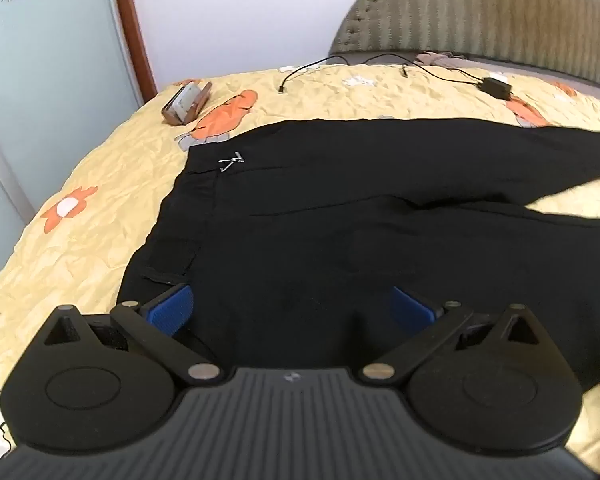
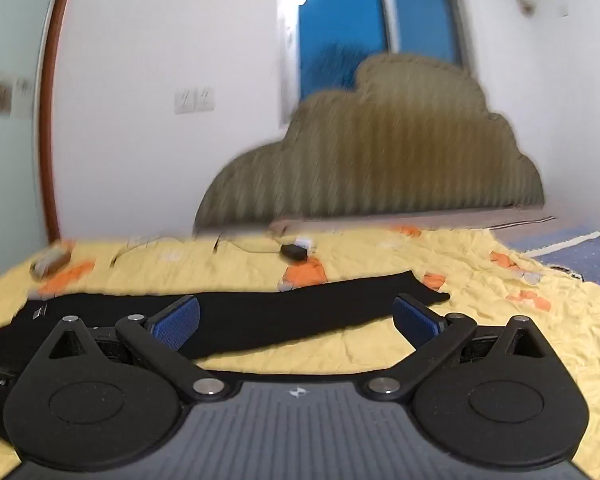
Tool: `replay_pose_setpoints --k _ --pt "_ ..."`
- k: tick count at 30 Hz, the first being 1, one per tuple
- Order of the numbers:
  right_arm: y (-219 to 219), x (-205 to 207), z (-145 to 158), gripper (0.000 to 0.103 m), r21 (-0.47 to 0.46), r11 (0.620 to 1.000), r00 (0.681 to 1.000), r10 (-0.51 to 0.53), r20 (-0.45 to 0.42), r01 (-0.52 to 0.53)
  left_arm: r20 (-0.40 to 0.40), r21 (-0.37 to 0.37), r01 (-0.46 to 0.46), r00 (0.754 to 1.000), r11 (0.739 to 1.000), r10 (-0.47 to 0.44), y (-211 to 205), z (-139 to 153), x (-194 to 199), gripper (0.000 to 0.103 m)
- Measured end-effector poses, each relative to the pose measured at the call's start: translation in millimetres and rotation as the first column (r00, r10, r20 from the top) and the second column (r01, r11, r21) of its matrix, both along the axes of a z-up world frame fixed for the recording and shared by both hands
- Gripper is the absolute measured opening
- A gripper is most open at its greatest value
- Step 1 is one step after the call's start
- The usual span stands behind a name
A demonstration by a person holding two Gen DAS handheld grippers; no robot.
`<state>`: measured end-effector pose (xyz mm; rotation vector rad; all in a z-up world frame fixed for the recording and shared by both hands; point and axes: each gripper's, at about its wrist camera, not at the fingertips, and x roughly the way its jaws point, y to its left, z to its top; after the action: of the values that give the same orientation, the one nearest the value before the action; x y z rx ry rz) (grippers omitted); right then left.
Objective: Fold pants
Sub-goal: 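Move both open grippers over the black trousers toward the waistband and legs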
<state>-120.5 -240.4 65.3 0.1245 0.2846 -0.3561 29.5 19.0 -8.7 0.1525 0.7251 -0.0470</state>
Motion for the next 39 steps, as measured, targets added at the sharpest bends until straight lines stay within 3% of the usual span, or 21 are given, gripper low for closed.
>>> replay_pose_setpoints --k 2,3,6,12,20,26,30,33,36,39 --pt "-4.6 11.8 -16.5 0.103 0.11 0.99 0.987 0.098 -0.127 -0.084 -0.009 -0.019 -0.023 1.0 1.0 0.023 4.0 2.7 5.2 0.103" --pt "-5.9 11.8 -22.3 0.103 0.148 0.984 0.984 0.115 -0.137 -0.094 -0.012 -0.03 -0.028 1.0 0.999 0.028 7.5 4.0 8.3 0.103" --pt "-9.6 12.3 -24.5 0.103 0.154 0.985 0.99 0.097 -0.105 -0.08 -0.005 -0.034 -0.054 0.999 0.998 0.053 15.0 7.8 17.7 0.103" --pt "-24.6 23.0 -29.6 0.103 0.192 0.98 0.984 0.091 -0.152 -0.061 -0.008 -0.059 -0.094 0.996 0.994 0.094 30.3 11.5 42.8 0.103" --pt "-42.0 33.0 -48.1 0.103 0.237 0.972 0.972 0.043 -0.229 0.012 0.057 -0.01 -0.089 0.994 0.996 0.089 32.9 18.9 67.1 0.103" --pt "-42.0 56.8 -34.6 0.103 0.292 0.955 0.969 0.125 -0.215 -0.058 0.077 -0.019 -0.173 0.982 0.985 0.173 54.7 33.9 119.7 0.103" --pt "-31.5 90.2 -22.5 0.103 0.307 0.948 0.963 0.153 -0.222 -0.08 0.031 -0.081 -0.223 0.974 0.971 0.226 86.6 33.2 166.0 0.103" --pt "-22.4 114.8 -22.9 0.103 0.38 0.917 0.954 0.212 -0.214 -0.118 -0.021 -0.087 -0.255 0.967 0.963 0.254 103.2 22.0 193.0 0.103" --pt "-8.0 150.3 -23.4 0.103 0.476 0.855 0.922 0.332 -0.2 -0.205 0.002 -0.043 -0.229 0.973 0.972 0.23 106.4 16.7 204.3 0.103" --pt "17.7 189.0 -19.4 0.103 0.459 0.845 0.891 0.403 -0.21 -0.274 -0.012 -0.081 -0.211 0.977 0.974 0.211 113.3 13.3 213.0 0.103"
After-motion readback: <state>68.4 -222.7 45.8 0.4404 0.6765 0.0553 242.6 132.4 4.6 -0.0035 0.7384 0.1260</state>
